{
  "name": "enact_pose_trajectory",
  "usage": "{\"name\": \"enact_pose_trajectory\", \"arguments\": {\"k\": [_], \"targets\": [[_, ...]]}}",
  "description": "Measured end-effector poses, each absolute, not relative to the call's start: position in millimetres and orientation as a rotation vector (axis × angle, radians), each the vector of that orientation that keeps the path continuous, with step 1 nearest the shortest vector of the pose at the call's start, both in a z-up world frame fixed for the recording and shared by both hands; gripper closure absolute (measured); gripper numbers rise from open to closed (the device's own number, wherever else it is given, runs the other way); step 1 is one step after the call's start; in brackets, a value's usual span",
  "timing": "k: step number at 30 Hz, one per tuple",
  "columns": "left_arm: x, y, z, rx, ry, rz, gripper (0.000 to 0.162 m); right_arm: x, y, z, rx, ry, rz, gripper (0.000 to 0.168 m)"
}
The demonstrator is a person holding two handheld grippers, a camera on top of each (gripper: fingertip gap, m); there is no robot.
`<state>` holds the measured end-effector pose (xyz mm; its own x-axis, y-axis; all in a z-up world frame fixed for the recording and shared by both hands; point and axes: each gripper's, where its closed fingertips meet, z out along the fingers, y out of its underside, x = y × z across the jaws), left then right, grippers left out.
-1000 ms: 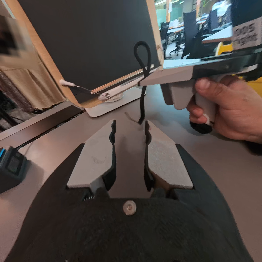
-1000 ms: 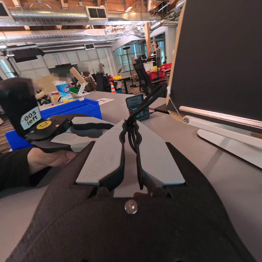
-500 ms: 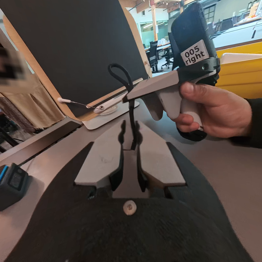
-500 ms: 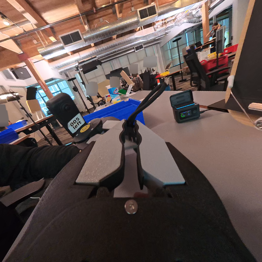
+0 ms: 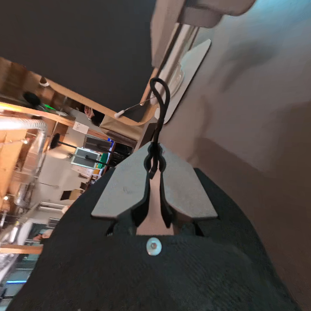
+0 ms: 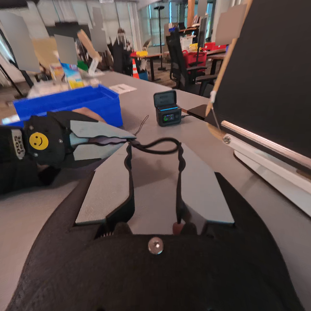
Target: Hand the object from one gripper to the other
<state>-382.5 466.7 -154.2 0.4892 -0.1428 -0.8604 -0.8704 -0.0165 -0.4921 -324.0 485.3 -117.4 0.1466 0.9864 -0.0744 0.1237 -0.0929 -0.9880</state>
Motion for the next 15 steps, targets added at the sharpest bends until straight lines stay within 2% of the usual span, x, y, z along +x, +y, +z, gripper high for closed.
{"name": "enact_pose_trajectory", "arguments": {"k": [4, 7, 8, 10, 15], "targets": [[-375.0, 463.8, -154.4, -1.443, 1.012, 0.81, 0.162, -339.1, 461.5, -142.9, -1.378, -1.423, 0.79, 0.118], [-367.9, 459.8, -154.8, -1.39, 1.079, 0.805, 0.162, -344.1, 462.2, -161.0, -1.304, -1.517, 0.495, 0.13], [-365.6, 458.8, -156.5, -1.384, 1.098, 0.8, 0.162, -346.4, 459.6, -166.4, -1.29, -1.545, 0.462, 0.135], [-360.7, 457.5, -159.4, -1.383, 1.12, 0.785, 0.162, -350.5, 454.0, -174.5, -1.286, -1.59, 0.45, 0.154], [-359.0, 457.7, -162.6, -1.428, 1.101, 0.732, 0.162, -351.1, 453.8, -168.9, -1.225, -1.563, 0.4, 0.161]]}}
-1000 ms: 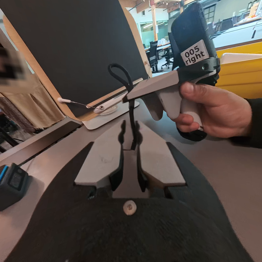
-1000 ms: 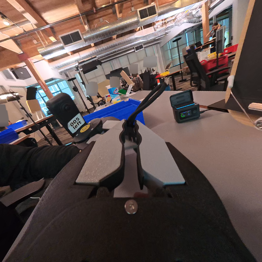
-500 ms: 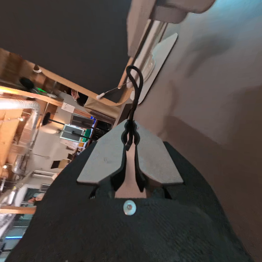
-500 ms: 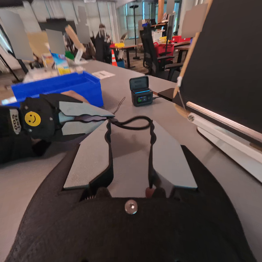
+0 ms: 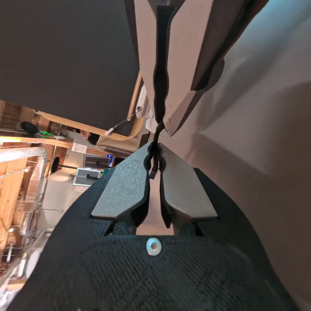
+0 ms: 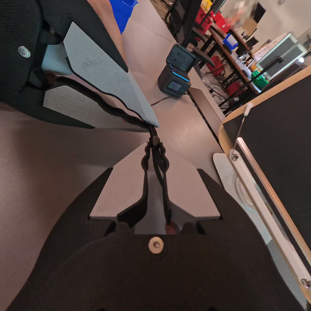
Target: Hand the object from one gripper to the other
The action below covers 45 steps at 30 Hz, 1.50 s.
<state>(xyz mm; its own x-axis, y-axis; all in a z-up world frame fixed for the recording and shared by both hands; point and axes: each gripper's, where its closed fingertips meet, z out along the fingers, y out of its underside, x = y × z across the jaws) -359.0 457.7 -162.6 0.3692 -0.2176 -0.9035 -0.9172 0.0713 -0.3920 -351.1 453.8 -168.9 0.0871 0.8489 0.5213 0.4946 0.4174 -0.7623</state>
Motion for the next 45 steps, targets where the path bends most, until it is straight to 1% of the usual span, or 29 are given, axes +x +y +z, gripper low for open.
{"name": "enact_pose_trajectory", "arguments": {"k": [1, 3, 6, 8, 11, 13, 15, 19, 22, 25, 30, 34, 36, 37, 38, 42, 45], "targets": [[-358.3, 458.2, -160.7, -1.426, 1.073, 0.708, 0.162, -350.3, 456.3, -167.0, -1.229, -1.545, 0.389, 0.161], [-359.7, 459.5, -153.2, -1.415, 0.982, 0.69, 0.149, -349.6, 462.6, -164.0, -1.298, -1.488, 0.446, 0.162], [-364.4, 461.5, -154.7, -1.499, 0.883, 0.63, 0.13, -343.5, 475.2, -157.0, -1.453, -1.345, 0.687, 0.162], [-361.9, 461.5, -156.1, -1.523, 0.853, 0.574, 0.125, -338.2, 480.6, -150.3, -1.54, -1.231, 0.927, 0.162], [-362.1, 462.7, -157.7, -1.508, 0.859, 0.61, 0.127, -335.0, 463.7, -127.5, -1.54, -1.129, 1.483, 0.162], [-363.4, 463.7, -158.1, -1.495, 0.869, 0.654, 0.128, -328.2, 468.2, -112.4, -1.519, -0.985, 1.738, 0.162], [-360.9, 462.9, -157.2, -1.474, 0.879, 0.667, 0.132, -320.8, 479.9, -106.6, -1.515, -0.854, 1.851, 0.163], [-347.7, 458.2, -152.4, -1.433, 0.889, 0.629, 0.136, -315.2, 475.4, -96.1, -1.474, -0.82, 2.041, 0.162], [-323.3, 449.2, -153.1, -1.43, 0.897, 0.416, 0.136, -313.9, 463.3, -82.1, -1.372, -0.803, 2.204, 0.162], [-305.2, 440.9, -148.0, -1.453, 0.832, 0.152, 0.136, -317.6, 453.3, -80.1, -1.338, -0.839, 2.233, 0.162], [-291.7, 430.5, -138.0, -1.413, 0.823, -0.026, 0.136, -325.3, 439.0, -81.5, -1.32, -0.92, 2.208, 0.162], [-292.7, 435.3, -140.4, -1.435, 0.796, -0.017, 0.14, -331.1, 427.8, -83.3, -1.317, -0.983, 2.209, 0.162], [-294.6, 435.5, -140.2, -1.431, 0.794, -0.01, 0.148, -332.8, 422.9, -85.0, -1.319, -1.023, 2.19, 0.162], [-298.9, 437.4, -139.7, -1.437, 0.779, 0.013, 0.159, -332.6, 422.2, -85.1, -1.318, -1.035, 2.18, 0.162], [-304.0, 439.7, -139.0, -1.443, 0.766, 0.037, 0.162, -331.9, 423.3, -85.4, -1.321, -1.041, 2.163, 0.162], [-332.7, 450.3, -135.1, -1.507, 0.67, 0.092, 0.162, -331.9, 446.6, -101.8, -1.435, -1.026, 1.942, 0.162], [-354.9, 454.2, -125.1, -1.506, 0.595, 0.167, 0.162, -333.2, 461.1, -123.1, -1.56, -1.051, 1.755, 0.166]]}}
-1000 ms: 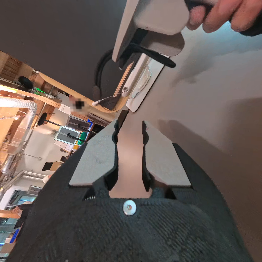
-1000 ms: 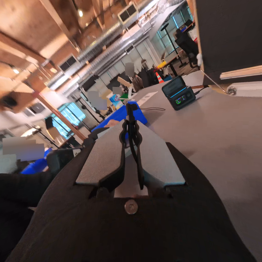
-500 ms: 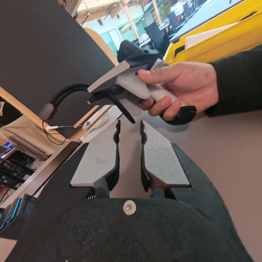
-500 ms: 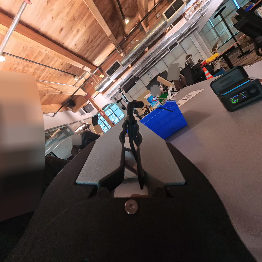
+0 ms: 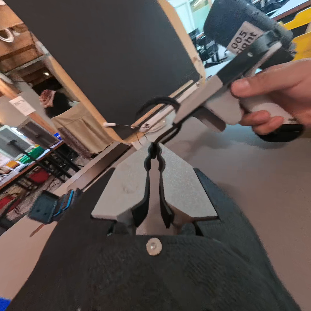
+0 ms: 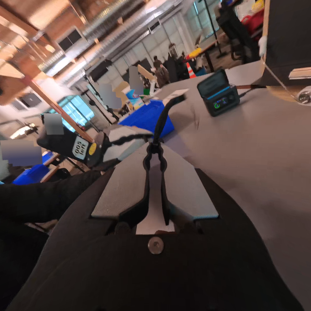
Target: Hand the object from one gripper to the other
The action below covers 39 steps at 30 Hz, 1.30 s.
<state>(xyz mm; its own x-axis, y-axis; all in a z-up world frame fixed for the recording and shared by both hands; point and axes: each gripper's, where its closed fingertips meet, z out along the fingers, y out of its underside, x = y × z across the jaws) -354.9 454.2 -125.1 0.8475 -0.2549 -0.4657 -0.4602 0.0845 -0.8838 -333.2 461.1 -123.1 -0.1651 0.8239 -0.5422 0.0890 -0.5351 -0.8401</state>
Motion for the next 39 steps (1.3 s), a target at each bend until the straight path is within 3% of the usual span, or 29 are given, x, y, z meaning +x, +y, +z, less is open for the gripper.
{"name": "enact_pose_trajectory", "arguments": {"k": [5, 9, 29, 37, 39], "targets": [[-357.0, 454.1, -127.6, -1.429, 0.72, 0.446, 0.161, -343.2, 440.4, -144.6, -1.631, -1.257, 1.647, 0.167], [-347.2, 456.3, -148.2, -1.494, 0.8, 0.411, 0.161, -341.8, 434.8, -157.0, -1.669, -1.363, 1.584, 0.167], [-334.6, 452.9, -143.6, -1.403, 0.858, 0.525, 0.137, -331.9, 460.0, -128.8, -1.672, -0.971, 1.945, 0.168], [-335.5, 454.5, -147.0, -1.331, 0.943, 0.69, 0.138, -338.3, 449.3, -132.6, -1.74, -0.841, 2.207, 0.168], [-335.8, 454.4, -146.7, -1.329, 0.945, 0.698, 0.146, -338.8, 447.0, -132.9, -1.749, -0.813, 2.268, 0.168]]}}
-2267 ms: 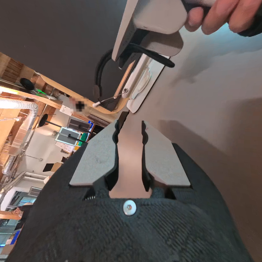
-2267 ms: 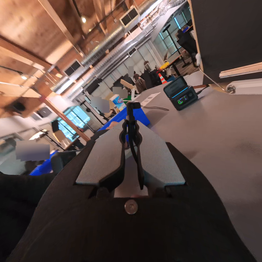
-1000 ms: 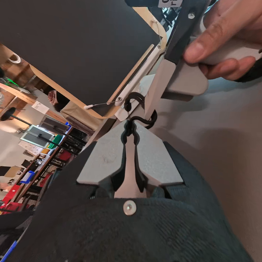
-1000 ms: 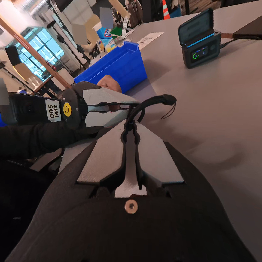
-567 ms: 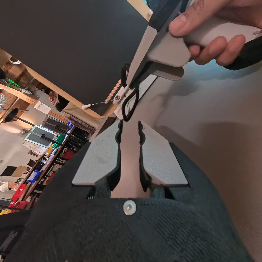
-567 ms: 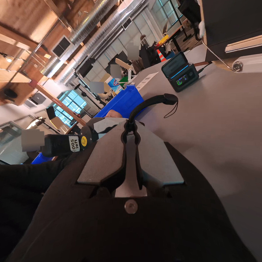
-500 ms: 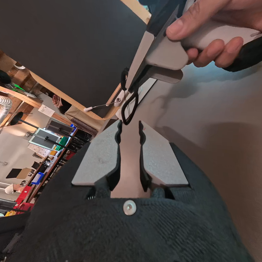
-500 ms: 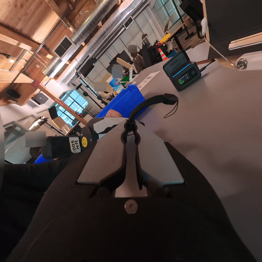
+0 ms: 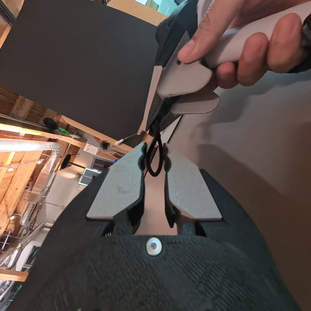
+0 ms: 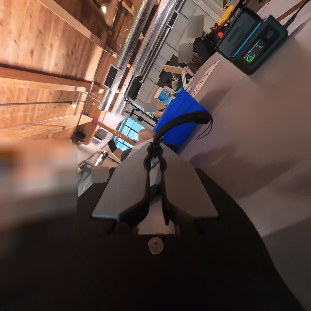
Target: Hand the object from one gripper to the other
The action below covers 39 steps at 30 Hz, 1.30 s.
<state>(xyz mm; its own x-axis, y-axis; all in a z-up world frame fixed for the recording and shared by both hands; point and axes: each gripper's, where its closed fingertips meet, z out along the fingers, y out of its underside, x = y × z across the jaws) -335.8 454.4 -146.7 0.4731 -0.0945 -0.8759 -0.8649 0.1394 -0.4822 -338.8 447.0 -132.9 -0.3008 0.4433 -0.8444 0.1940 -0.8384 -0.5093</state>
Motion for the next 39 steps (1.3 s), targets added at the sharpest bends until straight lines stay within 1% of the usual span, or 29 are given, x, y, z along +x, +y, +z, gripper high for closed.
{"name": "enact_pose_trajectory", "arguments": {"k": [1, 2, 6, 8, 11, 14, 19, 23, 24, 25, 27, 28, 30, 33, 34, 39], "targets": [[-336.2, 454.4, -147.1, -1.338, 0.948, 0.695, 0.156, -339.1, 446.1, -133.0, -1.751, -0.81, 2.285, 0.167], [-337.2, 454.5, -146.9, -1.352, 0.945, 0.687, 0.162, -339.4, 445.6, -133.4, -1.753, -0.812, 2.287, 0.167], [-344.8, 456.7, -143.8, -1.462, 0.843, 0.528, 0.161, -338.6, 447.8, -134.3, -1.751, -0.888, 2.174, 0.167], [-355.4, 459.2, -141.0, -1.506, 0.76, 0.466, 0.162, -337.4, 450.7, -133.4, -1.741, -0.928, 2.095, 0.156], [-369.4, 460.8, -134.7, -1.519, 0.678, 0.427, 0.162, -335.0, 456.3, -138.9, -1.757, -1.021, 1.916, 0.133], [-374.3, 459.4, -127.2, -1.501, 0.648, 0.417, 0.162, -331.9, 454.9, -139.9, -1.709, -1.185, 1.69, 0.129], [-367.2, 456.0, -124.2, -1.471, 0.672, 0.394, 0.162, -330.6, 453.2, -130.2, -1.543, -1.348, 1.253, 0.114], [-349.9, 450.2, -122.9, -1.441, 0.708, 0.295, 0.162, -333.7, 460.6, -140.0, -1.481, -1.406, 0.916, 0.122], [-347.1, 449.1, -122.2, -1.436, 0.712, 0.279, 0.162, -334.2, 461.5, -142.9, -1.463, -1.425, 0.849, 0.127], [-345.0, 448.2, -121.9, -1.436, 0.714, 0.265, 0.162, -334.7, 461.1, -145.2, -1.442, -1.446, 0.797, 0.137], [-339.2, 446.3, -123.7, -1.444, 0.726, 0.22, 0.158, -336.1, 458.3, -147.6, -1.408, -1.475, 0.738, 0.163], [-338.5, 446.3, -124.3, -1.449, 0.719, 0.21, 0.156, -336.8, 458.5, -146.7, -1.394, -1.468, 0.718, 0.168], [-340.8, 448.0, -127.1, -1.469, 0.702, 0.211, 0.152, -336.3, 464.6, -145.7, -1.419, -1.425, 0.703, 0.168], [-347.0, 450.7, -127.9, -1.472, 0.673, 0.249, 0.145, -333.5, 472.3, -142.8, -1.531, -1.314, 0.887, 0.168], [-347.7, 451.2, -129.2, -1.478, 0.677, 0.261, 0.141, -331.3, 475.7, -139.4, -1.566, -1.256, 0.978, 0.168], [-339.3, 451.4, -137.6, -1.467, 0.749, 0.338, 0.135, -320.6, 479.5, -112.7, -1.622, -0.926, 1.641, 0.168]]}}
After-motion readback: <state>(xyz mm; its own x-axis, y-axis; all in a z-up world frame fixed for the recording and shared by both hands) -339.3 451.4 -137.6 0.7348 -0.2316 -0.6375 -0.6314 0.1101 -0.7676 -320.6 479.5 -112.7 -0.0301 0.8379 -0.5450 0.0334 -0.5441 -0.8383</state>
